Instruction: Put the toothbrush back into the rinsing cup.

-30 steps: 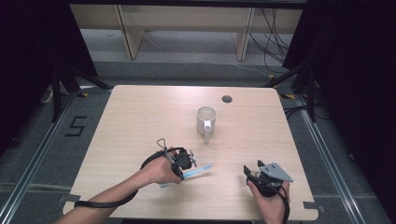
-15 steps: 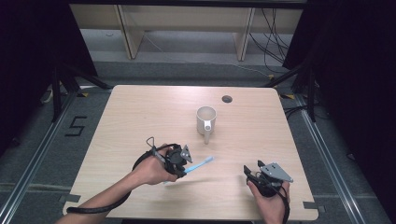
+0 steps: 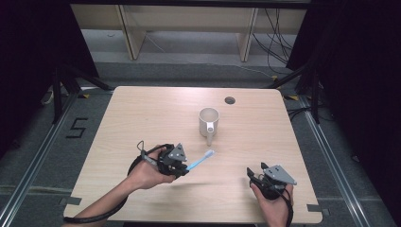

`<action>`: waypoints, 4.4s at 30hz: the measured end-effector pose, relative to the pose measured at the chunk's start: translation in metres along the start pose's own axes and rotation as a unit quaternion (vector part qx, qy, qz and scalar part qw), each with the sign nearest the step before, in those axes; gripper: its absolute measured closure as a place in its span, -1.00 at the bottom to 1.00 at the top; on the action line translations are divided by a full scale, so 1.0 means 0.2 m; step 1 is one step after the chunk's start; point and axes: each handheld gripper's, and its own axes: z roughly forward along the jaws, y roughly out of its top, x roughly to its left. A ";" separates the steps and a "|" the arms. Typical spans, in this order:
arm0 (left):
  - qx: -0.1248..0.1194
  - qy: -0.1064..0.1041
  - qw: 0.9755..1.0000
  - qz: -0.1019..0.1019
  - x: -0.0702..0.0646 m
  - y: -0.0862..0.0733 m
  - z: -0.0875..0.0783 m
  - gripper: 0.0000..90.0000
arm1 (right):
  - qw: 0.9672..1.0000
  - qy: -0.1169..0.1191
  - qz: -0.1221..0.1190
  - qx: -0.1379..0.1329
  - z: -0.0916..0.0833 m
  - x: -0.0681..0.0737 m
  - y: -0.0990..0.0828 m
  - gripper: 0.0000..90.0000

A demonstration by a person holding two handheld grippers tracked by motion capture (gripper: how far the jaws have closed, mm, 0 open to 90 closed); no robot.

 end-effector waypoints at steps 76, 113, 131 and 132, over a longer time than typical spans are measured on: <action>-0.343 0.057 0.934 -0.086 -0.09 -0.06 0.14 0.75 | 0.970 0.197 0.041 -0.135 0.05 0.55 0.53 0.80; -0.294 0.181 0.928 -0.138 0.10 -0.60 -0.06 -0.21 | 0.975 0.146 0.028 -0.165 0.07 0.39 0.64 0.91; -0.320 0.217 0.906 -0.173 0.12 -0.78 -0.10 -0.20 | 0.973 0.128 0.007 -0.194 0.11 0.35 0.70 0.91; -0.321 0.218 0.905 -0.175 0.12 -0.78 -0.10 -0.20 | 0.974 0.125 0.015 -0.187 0.11 0.34 0.71 0.91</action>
